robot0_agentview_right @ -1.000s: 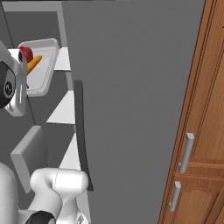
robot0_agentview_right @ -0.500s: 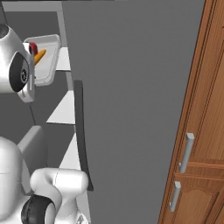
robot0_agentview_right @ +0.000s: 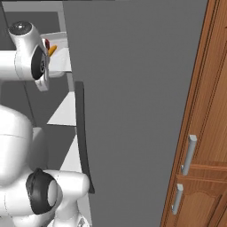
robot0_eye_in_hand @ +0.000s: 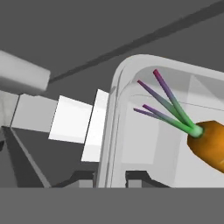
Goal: Take the carrot and bell pepper out of the freezer and place them in the tupperware container on the counter. Then put the tupperware containing the vegetables back in the freezer.
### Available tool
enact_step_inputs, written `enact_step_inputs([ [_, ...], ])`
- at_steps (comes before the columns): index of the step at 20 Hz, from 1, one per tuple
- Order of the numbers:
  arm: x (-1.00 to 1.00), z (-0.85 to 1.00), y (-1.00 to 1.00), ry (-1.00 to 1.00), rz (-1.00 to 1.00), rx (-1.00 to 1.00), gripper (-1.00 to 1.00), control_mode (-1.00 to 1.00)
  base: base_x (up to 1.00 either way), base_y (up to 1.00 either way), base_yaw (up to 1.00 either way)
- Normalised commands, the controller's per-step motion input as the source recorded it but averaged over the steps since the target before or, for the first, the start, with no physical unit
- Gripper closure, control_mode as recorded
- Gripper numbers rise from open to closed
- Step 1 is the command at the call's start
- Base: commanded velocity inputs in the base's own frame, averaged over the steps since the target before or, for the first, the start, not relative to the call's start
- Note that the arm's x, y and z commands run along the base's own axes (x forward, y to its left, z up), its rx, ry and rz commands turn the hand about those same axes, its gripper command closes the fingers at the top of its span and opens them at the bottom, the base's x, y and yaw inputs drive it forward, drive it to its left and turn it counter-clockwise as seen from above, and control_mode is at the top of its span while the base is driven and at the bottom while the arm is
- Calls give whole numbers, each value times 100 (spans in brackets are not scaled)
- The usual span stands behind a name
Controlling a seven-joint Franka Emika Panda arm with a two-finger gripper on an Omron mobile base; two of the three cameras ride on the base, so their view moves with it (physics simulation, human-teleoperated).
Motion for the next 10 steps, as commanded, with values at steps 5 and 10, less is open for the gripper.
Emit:
enact_step_inputs([
  [5,62,-4,12,0,0,0,100,-100,0,0,0],
  [10,66,-5,19,0,0,0,100,-100,0,0,0],
])
